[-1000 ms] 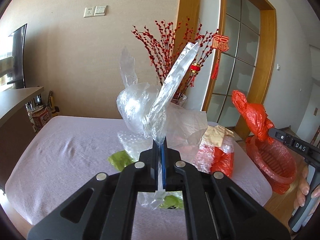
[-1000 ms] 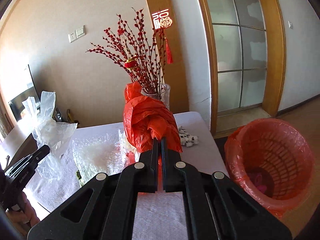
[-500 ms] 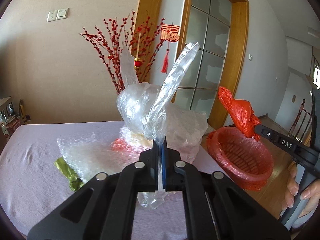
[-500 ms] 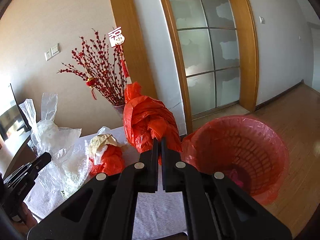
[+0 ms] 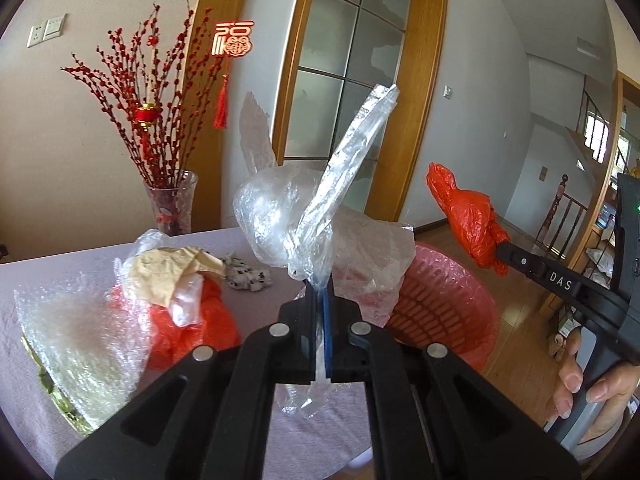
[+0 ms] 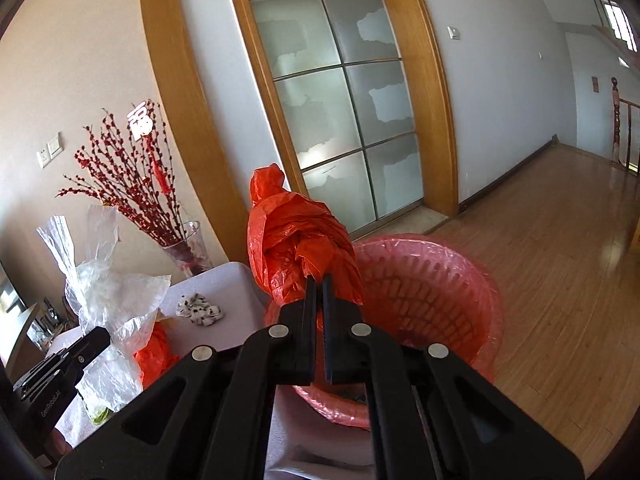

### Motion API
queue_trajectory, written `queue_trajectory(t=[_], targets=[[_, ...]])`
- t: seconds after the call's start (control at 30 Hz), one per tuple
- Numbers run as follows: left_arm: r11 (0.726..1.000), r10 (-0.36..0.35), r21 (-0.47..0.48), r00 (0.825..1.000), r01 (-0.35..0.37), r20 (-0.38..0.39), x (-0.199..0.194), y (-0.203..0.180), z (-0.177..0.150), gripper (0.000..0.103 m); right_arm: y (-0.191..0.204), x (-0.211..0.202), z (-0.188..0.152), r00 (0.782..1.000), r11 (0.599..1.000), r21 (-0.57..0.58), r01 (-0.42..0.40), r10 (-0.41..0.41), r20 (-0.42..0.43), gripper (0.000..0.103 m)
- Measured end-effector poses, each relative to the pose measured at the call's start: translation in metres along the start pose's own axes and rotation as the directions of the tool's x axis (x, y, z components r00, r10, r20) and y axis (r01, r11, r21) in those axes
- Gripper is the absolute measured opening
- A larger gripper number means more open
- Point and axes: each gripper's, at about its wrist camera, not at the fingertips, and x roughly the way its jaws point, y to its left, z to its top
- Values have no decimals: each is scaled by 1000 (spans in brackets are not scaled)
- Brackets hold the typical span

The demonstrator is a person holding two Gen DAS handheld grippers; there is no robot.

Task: Collect trash
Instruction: 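Carry the red bag and the clear bag over to the red basket, then open both grippers over the basket to drop the bags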

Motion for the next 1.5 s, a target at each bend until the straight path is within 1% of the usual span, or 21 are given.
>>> queue_trajectory(t=[0.23, 0.4, 0.57, 0.67, 0.7, 0.73, 0.77, 0.8, 0.83, 0.87, 0.97, 1.03, 1.2, 1.37, 1.5], targets=[[997, -70, 37, 997, 71, -29, 35, -35, 6, 4, -27, 8, 5, 999, 998, 47, 47, -47, 0, 3], [992, -116, 38, 991, 119, -65, 65, -54, 9, 4, -45, 13, 11, 998, 995, 84, 59, -59, 4, 3], [989, -136, 46, 986, 140, -92, 91, -65, 12, 4, -58, 22, 14, 997, 991, 112, 71, -72, 1, 3], [987, -138, 69, 986, 145, -98, 105, -75, 12, 5, -64, 27, 14, 997, 990, 121, 77, -77, -4, 3], [987, -131, 77, 987, 139, -97, 109, -77, 11, 8, -66, 32, 14, 997, 989, 123, 79, -78, -12, 4], [987, -128, 81, 987, 136, -102, 112, -79, 9, 15, -69, 38, 13, 996, 988, 127, 83, -80, -27, 7], [988, -121, 80, 987, 130, -110, 115, -81, 8, 21, -71, 42, 11, 996, 988, 132, 85, -80, -45, 11], [990, -111, 78, 987, 120, -115, 116, -82, 7, 32, -74, 45, 9, 995, 987, 137, 87, -79, -60, 14], [991, -101, 73, 988, 111, -119, 118, -80, 4, 37, -78, 46, 5, 994, 986, 140, 90, -81, -70, 21], [992, -96, 68, 988, 105, -123, 118, -77, 2, 37, -79, 46, 1, 993, 985, 142, 95, -85, -75, 26], [996, -62, 62, 989, 71, -131, 114, -67, -5, 42, -81, 42, -6, 992, 985, 134, 110, -101, -77, 33], [997, -33, 61, 991, 41, -126, 107, -59, -10, 44, -79, 39, -10, 991, 985, 123, 118, -109, -81, 33], [997, 48, 60, 993, -42, -104, 79, -39, -23, 47, -67, 40, -15, 990, 989, 91, 116, -108, -94, 33], [990, 136, 43, 988, -133, -74, 45, -7, -31, 48, -42, 40, -19, 993, 997, 46, 62, -57, -108, 33], [978, 209, 10, 977, -209, -42, 16, 19, -30, 48, -10, 42, -23, 992, 1000, -5, 1, -1, -125, 33]])
